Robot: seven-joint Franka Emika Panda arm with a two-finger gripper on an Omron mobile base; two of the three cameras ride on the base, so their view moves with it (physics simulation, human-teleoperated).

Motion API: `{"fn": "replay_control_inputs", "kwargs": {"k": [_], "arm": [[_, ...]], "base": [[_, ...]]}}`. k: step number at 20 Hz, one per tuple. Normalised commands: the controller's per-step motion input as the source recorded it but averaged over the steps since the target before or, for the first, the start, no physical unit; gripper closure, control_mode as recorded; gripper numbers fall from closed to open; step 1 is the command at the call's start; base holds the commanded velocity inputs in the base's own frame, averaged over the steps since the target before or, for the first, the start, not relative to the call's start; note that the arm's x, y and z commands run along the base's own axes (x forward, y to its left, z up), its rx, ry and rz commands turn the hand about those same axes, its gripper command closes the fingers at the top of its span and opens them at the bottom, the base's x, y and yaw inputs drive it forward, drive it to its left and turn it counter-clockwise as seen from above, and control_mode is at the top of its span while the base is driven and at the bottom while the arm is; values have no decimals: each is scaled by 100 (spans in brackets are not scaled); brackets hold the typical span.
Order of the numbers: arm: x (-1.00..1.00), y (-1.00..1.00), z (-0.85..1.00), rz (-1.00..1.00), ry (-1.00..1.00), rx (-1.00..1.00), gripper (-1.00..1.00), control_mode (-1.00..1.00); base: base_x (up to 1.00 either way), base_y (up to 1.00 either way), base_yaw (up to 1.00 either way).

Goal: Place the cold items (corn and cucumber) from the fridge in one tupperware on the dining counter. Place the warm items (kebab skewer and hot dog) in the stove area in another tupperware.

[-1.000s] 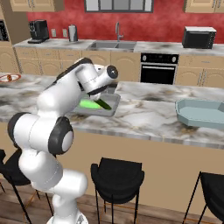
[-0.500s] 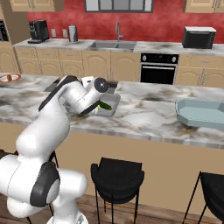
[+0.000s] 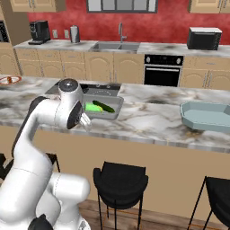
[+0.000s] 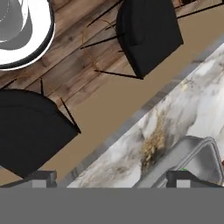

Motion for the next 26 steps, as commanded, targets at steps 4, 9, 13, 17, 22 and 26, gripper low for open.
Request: {"fn": "replay_control_inputs", "kwargs": {"k": [4,9,13,17,22,26], "arm": [[-100,-17,-37,21,4,-17,-100,-100],[-63,-5,-32,12,-3,-3,-100,-100],[-5,0,-11,7,-1,-6,-100,-100],[-4,0,-7,3,0,-4,-100,100],[0,0,0,0,0,0,-100,100],[0,0,0,0,0,0,-100,100]], "base": [[0,0,0],[0,0,0],[0,0,0],[-12,6,5],[-45,56,19],[-83,56,11]]}}
